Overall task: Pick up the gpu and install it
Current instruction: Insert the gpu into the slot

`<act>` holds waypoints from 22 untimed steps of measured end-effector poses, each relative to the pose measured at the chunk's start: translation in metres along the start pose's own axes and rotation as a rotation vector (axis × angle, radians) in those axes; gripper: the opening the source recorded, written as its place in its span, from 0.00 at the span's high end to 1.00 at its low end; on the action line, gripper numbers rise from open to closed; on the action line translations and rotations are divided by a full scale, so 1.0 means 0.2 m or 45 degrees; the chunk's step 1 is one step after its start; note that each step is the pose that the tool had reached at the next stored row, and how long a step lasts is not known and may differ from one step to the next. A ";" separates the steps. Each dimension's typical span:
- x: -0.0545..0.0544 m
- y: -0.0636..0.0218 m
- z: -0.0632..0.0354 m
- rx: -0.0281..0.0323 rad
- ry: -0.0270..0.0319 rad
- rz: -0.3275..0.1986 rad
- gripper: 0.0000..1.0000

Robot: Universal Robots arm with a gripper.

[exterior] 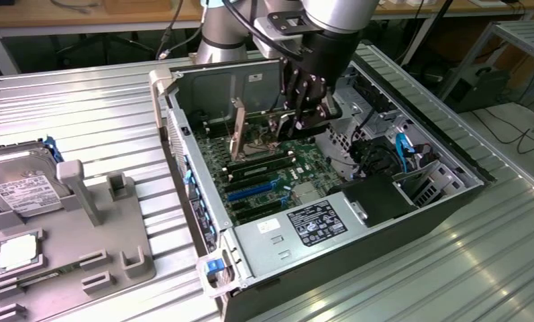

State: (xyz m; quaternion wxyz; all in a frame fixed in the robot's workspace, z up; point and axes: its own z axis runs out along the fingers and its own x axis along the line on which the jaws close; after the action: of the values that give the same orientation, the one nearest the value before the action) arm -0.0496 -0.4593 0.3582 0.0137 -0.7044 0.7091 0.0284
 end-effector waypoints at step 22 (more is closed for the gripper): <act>0.00 -0.001 0.056 0.0000 -0.0023 0.000 0.72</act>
State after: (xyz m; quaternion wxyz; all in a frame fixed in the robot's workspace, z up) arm -0.0497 -0.4593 0.3469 0.0143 -0.7043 0.7091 0.0291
